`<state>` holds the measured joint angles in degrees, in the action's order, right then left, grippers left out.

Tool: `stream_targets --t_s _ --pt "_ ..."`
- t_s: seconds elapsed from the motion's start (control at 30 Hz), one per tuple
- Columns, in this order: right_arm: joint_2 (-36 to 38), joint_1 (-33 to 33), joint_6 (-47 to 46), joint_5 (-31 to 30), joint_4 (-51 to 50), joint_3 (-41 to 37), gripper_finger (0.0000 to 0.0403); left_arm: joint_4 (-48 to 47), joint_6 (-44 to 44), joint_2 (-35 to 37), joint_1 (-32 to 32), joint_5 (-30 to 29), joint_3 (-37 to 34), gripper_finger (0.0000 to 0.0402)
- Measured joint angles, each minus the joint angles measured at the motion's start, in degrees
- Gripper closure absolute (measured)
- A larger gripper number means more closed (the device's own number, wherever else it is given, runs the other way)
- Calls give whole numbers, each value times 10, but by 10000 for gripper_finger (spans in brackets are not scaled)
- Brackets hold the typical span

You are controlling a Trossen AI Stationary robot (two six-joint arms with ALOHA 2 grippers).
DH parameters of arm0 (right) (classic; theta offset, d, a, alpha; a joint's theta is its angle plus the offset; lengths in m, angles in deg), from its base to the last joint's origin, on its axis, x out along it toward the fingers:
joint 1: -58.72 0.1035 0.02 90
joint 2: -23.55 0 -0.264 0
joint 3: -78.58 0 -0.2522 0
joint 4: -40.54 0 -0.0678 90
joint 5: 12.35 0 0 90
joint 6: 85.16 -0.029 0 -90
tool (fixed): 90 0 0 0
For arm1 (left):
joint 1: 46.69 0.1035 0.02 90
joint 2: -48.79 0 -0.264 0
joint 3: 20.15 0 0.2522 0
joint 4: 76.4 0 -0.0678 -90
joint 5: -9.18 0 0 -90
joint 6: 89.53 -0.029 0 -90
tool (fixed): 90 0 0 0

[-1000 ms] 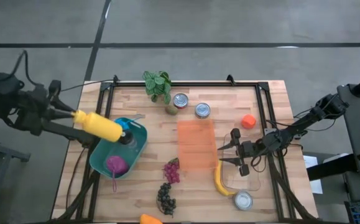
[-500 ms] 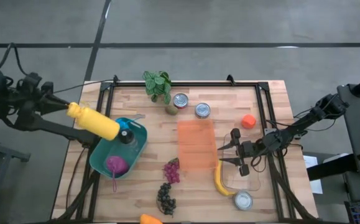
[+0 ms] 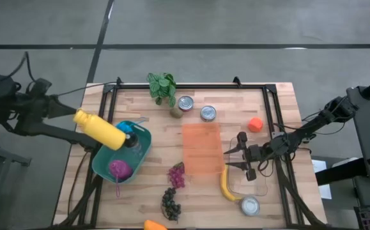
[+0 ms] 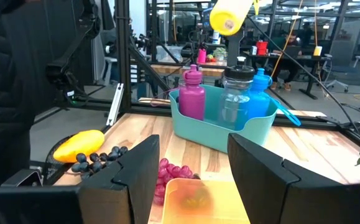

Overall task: Pick & Place Food Item
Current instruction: Put the yellow water bottle into the green bin

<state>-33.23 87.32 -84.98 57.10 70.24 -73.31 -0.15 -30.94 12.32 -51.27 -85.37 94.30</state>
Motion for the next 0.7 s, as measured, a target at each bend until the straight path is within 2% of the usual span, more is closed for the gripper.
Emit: stream_targets --t_s 0.23,0.33,0.57,0.7 --pt "0 0 0 0 0 0 214 15 107 -10 9 9 -59 335" --pt "0 0 0 0 0 0 214 42 147 -36 9 32 -68 335" --pt "0 0 0 0 0 0 214 27 217 -130 9 113 -60 335" --pt "0 0 0 0 0 0 214 39 244 -181 7 199 -57 335"
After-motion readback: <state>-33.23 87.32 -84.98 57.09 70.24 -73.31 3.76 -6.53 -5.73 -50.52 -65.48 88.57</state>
